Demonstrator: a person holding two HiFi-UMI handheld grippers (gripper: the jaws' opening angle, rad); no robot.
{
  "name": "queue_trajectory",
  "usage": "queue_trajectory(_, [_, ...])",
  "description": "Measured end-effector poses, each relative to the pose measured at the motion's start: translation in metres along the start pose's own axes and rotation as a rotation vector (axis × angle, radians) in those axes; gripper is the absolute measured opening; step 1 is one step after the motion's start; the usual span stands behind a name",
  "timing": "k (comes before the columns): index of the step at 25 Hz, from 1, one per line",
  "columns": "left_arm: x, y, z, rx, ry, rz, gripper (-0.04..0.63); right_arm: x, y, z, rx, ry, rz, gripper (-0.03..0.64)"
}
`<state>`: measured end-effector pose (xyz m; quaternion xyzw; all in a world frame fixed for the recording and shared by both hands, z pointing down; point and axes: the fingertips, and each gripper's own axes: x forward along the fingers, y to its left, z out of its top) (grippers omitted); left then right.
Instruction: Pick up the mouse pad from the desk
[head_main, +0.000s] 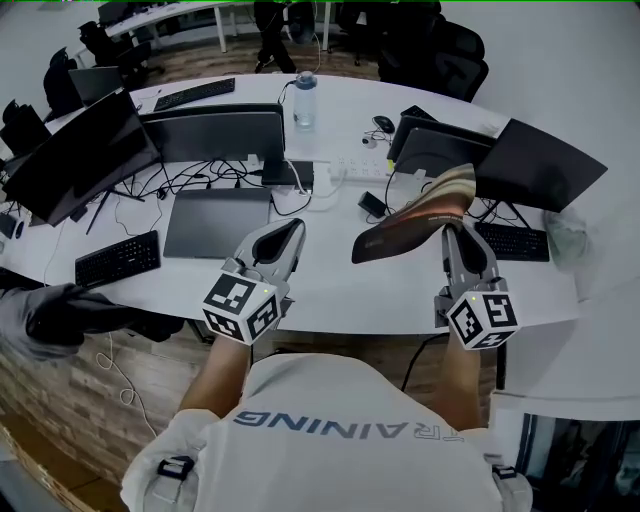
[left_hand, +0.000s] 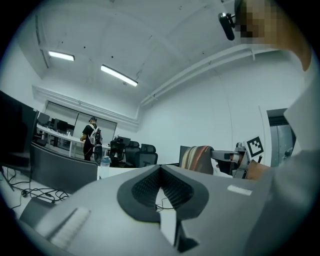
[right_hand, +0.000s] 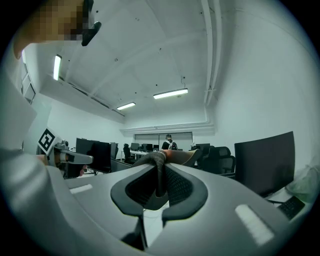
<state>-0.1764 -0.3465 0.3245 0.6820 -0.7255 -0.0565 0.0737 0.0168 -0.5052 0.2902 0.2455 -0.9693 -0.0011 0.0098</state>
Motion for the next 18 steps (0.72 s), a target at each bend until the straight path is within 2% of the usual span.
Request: queue_trajectory(18, [-0.012, -0.012, -0.015, -0.009, 0.03, 0.007, 0.0, -0.012, 0.011, -0.009, 0.024, -0.018, 0.017, 0.057])
